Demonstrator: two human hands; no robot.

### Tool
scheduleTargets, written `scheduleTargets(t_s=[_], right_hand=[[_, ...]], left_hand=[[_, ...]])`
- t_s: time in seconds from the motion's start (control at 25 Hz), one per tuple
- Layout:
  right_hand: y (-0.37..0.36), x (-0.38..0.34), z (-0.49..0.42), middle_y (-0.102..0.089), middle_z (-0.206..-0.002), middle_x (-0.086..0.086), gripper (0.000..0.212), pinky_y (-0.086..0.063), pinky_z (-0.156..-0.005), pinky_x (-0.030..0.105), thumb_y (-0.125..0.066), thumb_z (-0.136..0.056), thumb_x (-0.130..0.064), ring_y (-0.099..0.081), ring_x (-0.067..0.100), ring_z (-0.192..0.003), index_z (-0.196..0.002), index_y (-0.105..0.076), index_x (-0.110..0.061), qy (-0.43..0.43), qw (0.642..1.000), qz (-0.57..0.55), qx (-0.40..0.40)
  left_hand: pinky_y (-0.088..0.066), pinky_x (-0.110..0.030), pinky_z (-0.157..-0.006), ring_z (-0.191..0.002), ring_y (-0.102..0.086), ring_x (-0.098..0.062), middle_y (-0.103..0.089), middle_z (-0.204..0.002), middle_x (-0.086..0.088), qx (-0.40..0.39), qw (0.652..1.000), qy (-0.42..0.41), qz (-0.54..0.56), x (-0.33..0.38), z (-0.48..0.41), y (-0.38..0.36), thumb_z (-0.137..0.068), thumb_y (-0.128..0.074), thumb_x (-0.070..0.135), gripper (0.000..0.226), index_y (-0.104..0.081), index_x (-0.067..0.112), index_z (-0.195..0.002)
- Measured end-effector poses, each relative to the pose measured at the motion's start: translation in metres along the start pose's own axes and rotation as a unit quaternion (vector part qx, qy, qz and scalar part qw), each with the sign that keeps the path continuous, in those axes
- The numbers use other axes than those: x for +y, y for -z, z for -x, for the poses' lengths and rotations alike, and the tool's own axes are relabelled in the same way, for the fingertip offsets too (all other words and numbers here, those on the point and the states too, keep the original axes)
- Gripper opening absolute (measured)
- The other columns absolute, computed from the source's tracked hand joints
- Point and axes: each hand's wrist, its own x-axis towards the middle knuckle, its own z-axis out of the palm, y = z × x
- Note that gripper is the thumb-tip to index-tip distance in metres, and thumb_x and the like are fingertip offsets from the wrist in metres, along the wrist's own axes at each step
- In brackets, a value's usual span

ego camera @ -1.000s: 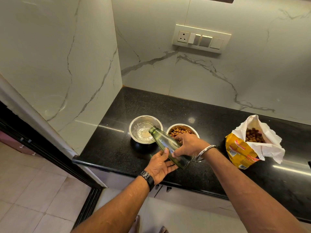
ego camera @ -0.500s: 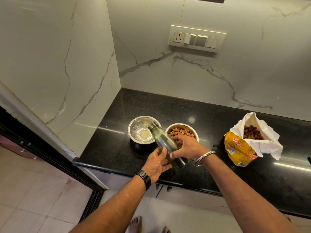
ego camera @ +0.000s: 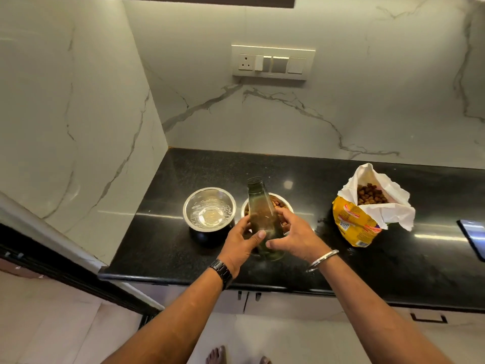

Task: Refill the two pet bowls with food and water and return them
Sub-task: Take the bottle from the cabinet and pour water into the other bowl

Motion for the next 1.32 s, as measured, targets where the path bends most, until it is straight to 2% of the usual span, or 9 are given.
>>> scheduleTargets(t_s=[0.12, 0.24, 0.4, 0.52, 0.68, 0.84, 1.0, 1.2, 1.32], right_hand=[[0.014, 0.015, 0.016, -0.071, -0.124, -0.011, 0.085, -0.063, -0.088, 0.028, -0.098, -0.071, -0.026, -0.072, 0.011, -0.106, -0.146, -0.059, -0.026, -0.002, 0.997, -0.034, 0.062], [0.033, 0.032, 0.032, -0.068, -0.128, -0.001, 0.084, -0.065, -0.092, 0.035, -0.098, -0.073, -0.021, -0.071, 0.019, -0.112, -0.145, -0.056, -0.025, -0.017, 0.992, -0.061, 0.109], [0.052, 0.055, 0.049, -0.069, -0.129, 0.001, 0.083, -0.060, -0.100, 0.036, -0.099, -0.073, -0.022, -0.068, 0.018, -0.118, -0.143, -0.055, -0.023, -0.024, 0.979, -0.073, 0.187], [0.059, 0.074, 0.056, -0.071, -0.129, -0.002, 0.081, -0.060, -0.101, 0.032, -0.100, -0.071, -0.021, -0.069, 0.012, -0.119, -0.139, -0.057, -0.023, -0.029, 0.967, -0.088, 0.238], [0.063, 0.097, 0.057, -0.070, -0.130, -0.004, 0.082, -0.052, -0.098, 0.017, -0.100, -0.070, -0.020, -0.066, 0.008, -0.120, -0.139, -0.056, -0.024, -0.055, 0.954, -0.091, 0.279], [0.064, 0.115, 0.052, -0.069, -0.129, -0.004, 0.076, -0.046, -0.094, 0.011, -0.098, -0.073, -0.015, -0.064, 0.005, -0.115, -0.137, -0.058, -0.021, -0.069, 0.951, -0.076, 0.291], [0.060, 0.130, 0.050, -0.068, -0.131, -0.006, 0.078, -0.043, -0.094, 0.008, -0.098, -0.073, -0.016, -0.063, 0.011, -0.120, -0.139, -0.057, -0.023, -0.089, 0.954, -0.073, 0.277], [0.057, 0.136, 0.051, -0.068, -0.137, -0.002, 0.083, -0.055, -0.110, 0.033, -0.097, -0.075, -0.015, -0.063, 0.014, -0.127, -0.145, -0.054, -0.023, -0.104, 0.953, -0.088, 0.271], [0.056, 0.134, 0.053, -0.064, -0.144, -0.001, 0.092, -0.052, -0.113, 0.035, -0.096, -0.076, -0.014, -0.060, 0.014, -0.133, -0.155, -0.048, -0.022, -0.114, 0.955, -0.090, 0.259]], left_hand=[[-0.053, -0.050, -0.114, -0.133, -0.066, -0.023, -0.071, -0.141, -0.005, -0.040, 0.998, -0.024, -0.048, 0.009, -0.012, -0.024, -0.086, -0.084, 0.025, 0.069, -0.058, 0.027, -0.150], [-0.052, -0.045, -0.115, -0.134, -0.065, -0.016, -0.068, -0.144, -0.002, -0.090, 0.991, -0.036, -0.088, 0.013, -0.023, -0.053, -0.089, -0.083, 0.018, 0.067, -0.055, 0.029, -0.150], [-0.049, -0.052, -0.118, -0.139, -0.059, -0.021, -0.063, -0.148, -0.005, -0.126, 0.982, -0.033, -0.133, 0.011, -0.040, -0.094, -0.095, -0.076, 0.003, 0.063, -0.052, 0.025, -0.149], [-0.047, -0.054, -0.119, -0.143, -0.055, -0.022, -0.061, -0.149, -0.002, -0.146, 0.971, -0.043, -0.186, 0.006, -0.051, -0.121, -0.096, -0.074, 0.001, 0.060, -0.052, 0.025, -0.146], [-0.044, -0.049, -0.122, -0.142, -0.055, -0.019, -0.060, -0.150, -0.002, -0.147, 0.959, -0.045, -0.240, -0.004, -0.062, -0.151, -0.095, -0.073, -0.003, 0.065, -0.049, 0.018, -0.151], [-0.046, -0.050, -0.120, -0.144, -0.054, -0.027, -0.058, -0.153, -0.010, -0.138, 0.962, -0.014, -0.233, -0.018, -0.069, -0.169, -0.094, -0.068, -0.014, 0.072, -0.046, 0.013, -0.156], [-0.048, -0.047, -0.117, -0.144, -0.054, -0.029, -0.059, -0.151, -0.008, -0.129, 0.963, 0.008, -0.237, -0.033, -0.075, -0.174, -0.093, -0.067, -0.016, 0.073, -0.046, 0.017, -0.156], [-0.042, -0.056, -0.123, -0.148, -0.051, -0.028, -0.059, -0.154, -0.009, -0.129, 0.961, 0.022, -0.242, -0.044, -0.080, -0.173, -0.094, -0.068, -0.014, 0.075, -0.045, 0.015, -0.159], [-0.043, -0.055, -0.122, -0.148, -0.051, -0.027, -0.055, -0.158, -0.010, -0.138, 0.959, 0.029, -0.246, -0.043, -0.080, -0.172, -0.094, -0.067, -0.014, 0.078, -0.041, 0.017, -0.161]])
